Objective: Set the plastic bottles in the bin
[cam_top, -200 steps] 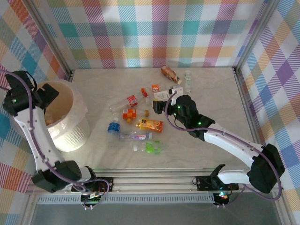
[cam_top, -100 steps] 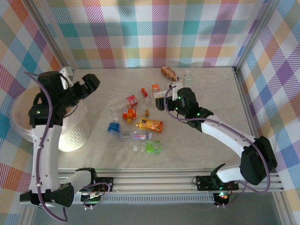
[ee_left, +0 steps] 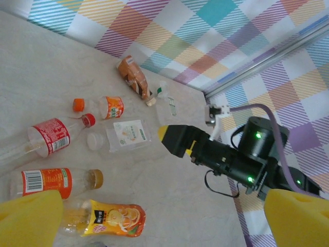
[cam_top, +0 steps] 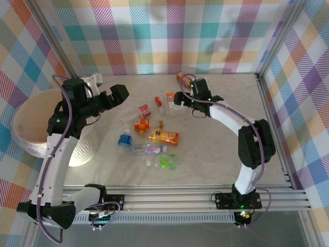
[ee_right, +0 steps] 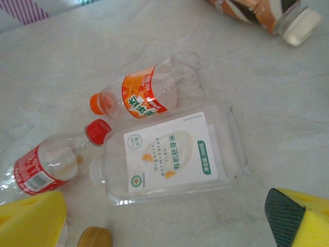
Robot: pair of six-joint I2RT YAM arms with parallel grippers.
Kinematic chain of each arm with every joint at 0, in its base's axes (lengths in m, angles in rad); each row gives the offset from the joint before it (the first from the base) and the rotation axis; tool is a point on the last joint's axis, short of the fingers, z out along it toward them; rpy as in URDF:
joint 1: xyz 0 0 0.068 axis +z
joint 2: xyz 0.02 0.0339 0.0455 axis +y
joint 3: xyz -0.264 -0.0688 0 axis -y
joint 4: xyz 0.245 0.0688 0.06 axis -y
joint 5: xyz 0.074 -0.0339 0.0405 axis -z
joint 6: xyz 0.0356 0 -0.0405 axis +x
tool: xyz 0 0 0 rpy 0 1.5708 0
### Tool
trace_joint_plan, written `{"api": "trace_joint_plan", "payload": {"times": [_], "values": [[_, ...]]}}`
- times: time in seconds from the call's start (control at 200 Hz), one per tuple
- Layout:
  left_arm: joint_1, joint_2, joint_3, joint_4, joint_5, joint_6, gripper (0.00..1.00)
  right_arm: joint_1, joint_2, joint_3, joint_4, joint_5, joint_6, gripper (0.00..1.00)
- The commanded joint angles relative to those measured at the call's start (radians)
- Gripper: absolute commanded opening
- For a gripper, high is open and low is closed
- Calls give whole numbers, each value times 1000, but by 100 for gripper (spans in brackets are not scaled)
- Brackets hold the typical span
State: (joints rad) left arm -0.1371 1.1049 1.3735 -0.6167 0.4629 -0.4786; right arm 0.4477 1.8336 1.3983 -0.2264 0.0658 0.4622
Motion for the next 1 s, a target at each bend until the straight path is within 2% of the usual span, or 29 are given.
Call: {"api": "trace_joint_plan", "payload": {"times": [0.0,0.165,0.27,0.525,0.68,0.885,0.995], "values": [[-11,-23,-10,28,8,21,100,-16,80,100,-69,-22,-71,100],[-10,-61,-36,-2,-26,28,100,-35,202,259,-152,-142,-257,100],[-10,-88,-59,-22,-44,25,100,-35,282,370,-234,-154,-348,100],[-11,-118,-76,-69,-90,12,100,-37,455,597,-372,-67,-431,100],[-10,-123,-76,-79,-108,5,100,-35,538,701,-457,-118,-441,100],[-11,-132,-89,-88,-118,-8,100,-35,510,633,-477,-109,-398,98],[-11,-137,-90,-96,-118,-11,100,-37,435,526,-491,-19,-325,98]]}}
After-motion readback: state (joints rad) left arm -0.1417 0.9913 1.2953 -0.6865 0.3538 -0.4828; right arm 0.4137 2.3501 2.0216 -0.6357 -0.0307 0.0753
